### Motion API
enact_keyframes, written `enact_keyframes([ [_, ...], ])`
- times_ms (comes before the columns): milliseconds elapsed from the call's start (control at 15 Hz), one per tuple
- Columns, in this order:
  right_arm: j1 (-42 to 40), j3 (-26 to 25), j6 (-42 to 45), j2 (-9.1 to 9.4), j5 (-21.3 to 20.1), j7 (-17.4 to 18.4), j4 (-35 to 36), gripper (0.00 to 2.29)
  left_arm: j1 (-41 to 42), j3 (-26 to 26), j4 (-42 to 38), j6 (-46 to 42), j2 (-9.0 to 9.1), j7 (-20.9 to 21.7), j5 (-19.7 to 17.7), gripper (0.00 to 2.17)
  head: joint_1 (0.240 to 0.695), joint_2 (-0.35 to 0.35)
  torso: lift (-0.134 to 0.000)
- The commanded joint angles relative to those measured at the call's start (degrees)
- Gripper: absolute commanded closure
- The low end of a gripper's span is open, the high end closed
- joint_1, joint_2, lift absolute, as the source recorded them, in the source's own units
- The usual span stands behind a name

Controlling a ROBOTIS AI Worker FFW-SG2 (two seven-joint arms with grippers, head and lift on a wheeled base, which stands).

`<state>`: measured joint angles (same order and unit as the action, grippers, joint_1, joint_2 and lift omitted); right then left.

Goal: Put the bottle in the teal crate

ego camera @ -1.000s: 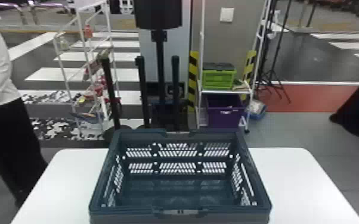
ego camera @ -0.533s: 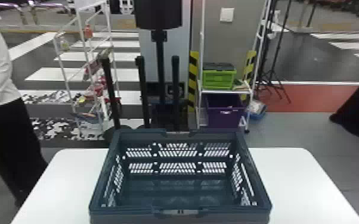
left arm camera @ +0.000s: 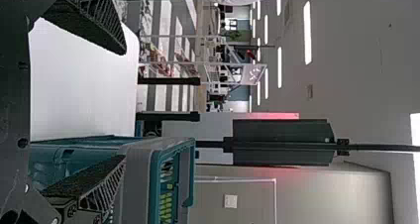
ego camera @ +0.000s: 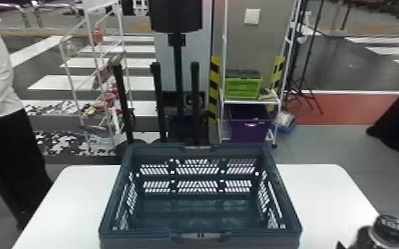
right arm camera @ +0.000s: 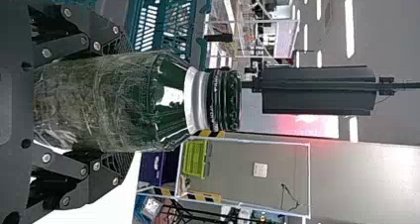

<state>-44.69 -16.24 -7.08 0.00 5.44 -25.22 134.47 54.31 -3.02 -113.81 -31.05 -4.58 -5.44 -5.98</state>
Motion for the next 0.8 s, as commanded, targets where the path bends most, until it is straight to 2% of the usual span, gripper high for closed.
enact_keyframes([
  [0, 4.97, 1.56, -9.05, 0.05, -3.77, 0.00, 3.51, 1.89, 0.54, -0.06, -0.18, -0.46, -0.08, -0.01, 0.09, 0.14, 0.499, 0.000, 0.000],
  [133, 9.45, 3.76, -16.08, 0.05, -6.32, 0.00, 5.27, 1.89, 0.98, -0.23, -0.36, -0.81, -0.17, -0.01, 0.09, 0.14, 0.499, 0.000, 0.000],
  [267, 13.93, 7.01, -18.54, 0.05, -10.81, -0.26, 5.27, 1.89, 1.68, -0.41, -0.36, -1.69, -0.08, -0.01, 0.09, 0.14, 0.499, 0.000, 0.000],
  [400, 18.24, 9.73, -19.95, 0.05, -15.90, -3.95, 3.60, 1.89, 2.21, -0.41, -0.36, -2.57, -0.17, -0.01, 0.09, 0.14, 0.499, 0.000, 0.000],
  [533, 24.83, 15.36, -29.44, 0.05, -20.65, -4.66, 0.53, 1.89, 2.21, -0.41, -0.71, -2.74, -0.08, -0.09, 0.09, 0.14, 0.499, 0.000, 0.000],
  [600, 26.85, 16.68, -30.15, 0.05, -21.53, -4.83, -0.27, 1.89, 2.56, -0.41, -0.71, -2.92, -0.08, -0.09, 0.09, 0.14, 0.499, 0.000, 0.000],
  [733, 33.44, 20.54, -33.84, 0.05, -26.80, -7.73, -4.04, 1.89, 2.73, -0.41, -0.44, -3.80, 0.01, -0.09, 0.09, 0.14, 0.499, 0.000, 0.000],
])
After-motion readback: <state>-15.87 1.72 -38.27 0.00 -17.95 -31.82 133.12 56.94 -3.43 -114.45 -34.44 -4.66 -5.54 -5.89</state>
